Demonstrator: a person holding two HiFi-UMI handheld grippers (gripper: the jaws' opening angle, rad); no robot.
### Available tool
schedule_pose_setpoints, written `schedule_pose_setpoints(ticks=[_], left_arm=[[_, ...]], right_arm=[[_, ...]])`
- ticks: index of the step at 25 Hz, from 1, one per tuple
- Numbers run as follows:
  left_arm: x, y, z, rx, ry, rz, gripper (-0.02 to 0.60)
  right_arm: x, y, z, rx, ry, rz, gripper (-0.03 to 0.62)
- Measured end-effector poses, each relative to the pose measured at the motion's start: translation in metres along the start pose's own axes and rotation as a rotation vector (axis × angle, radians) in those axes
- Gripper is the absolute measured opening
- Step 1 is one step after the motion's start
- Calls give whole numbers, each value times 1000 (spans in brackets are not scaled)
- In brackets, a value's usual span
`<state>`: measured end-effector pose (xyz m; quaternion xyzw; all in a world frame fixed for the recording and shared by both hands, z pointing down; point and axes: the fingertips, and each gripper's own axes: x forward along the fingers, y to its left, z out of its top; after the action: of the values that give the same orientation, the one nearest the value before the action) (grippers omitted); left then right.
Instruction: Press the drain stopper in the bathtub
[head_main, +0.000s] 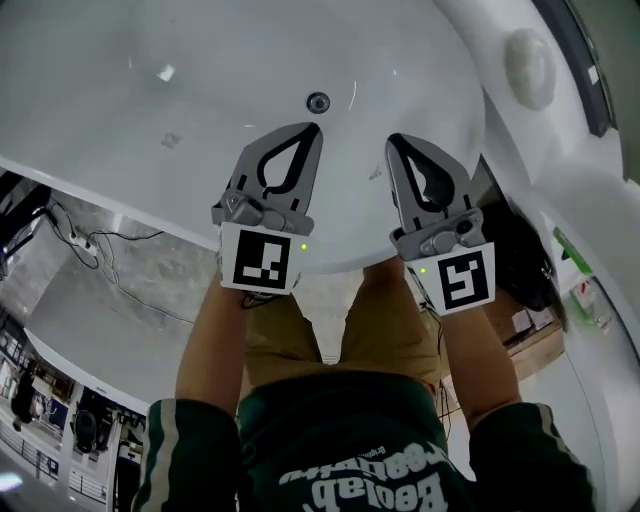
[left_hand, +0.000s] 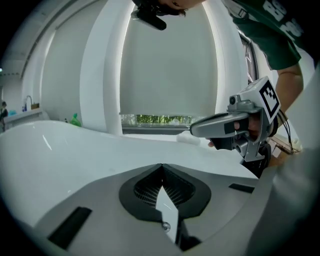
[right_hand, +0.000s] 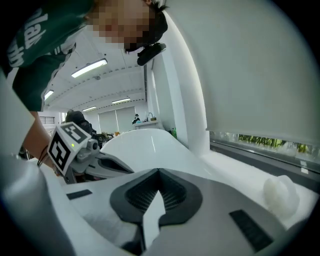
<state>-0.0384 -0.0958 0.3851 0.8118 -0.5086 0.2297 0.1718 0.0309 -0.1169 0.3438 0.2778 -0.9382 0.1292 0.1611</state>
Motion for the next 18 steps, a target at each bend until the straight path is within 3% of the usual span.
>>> schedule_pose_setpoints(ticks=[3,9,18], left_arm=[[30,4,-46,-48,57,-19,8],[75,18,-121,-19,164,-10,8],[120,3,-202,-6,266,-72,8]], right_arm=[[16,-5,-22,-14,20,18,15],[51,-16,-63,6,18,57,15],[85,-27,-134,-23,74,118,15]])
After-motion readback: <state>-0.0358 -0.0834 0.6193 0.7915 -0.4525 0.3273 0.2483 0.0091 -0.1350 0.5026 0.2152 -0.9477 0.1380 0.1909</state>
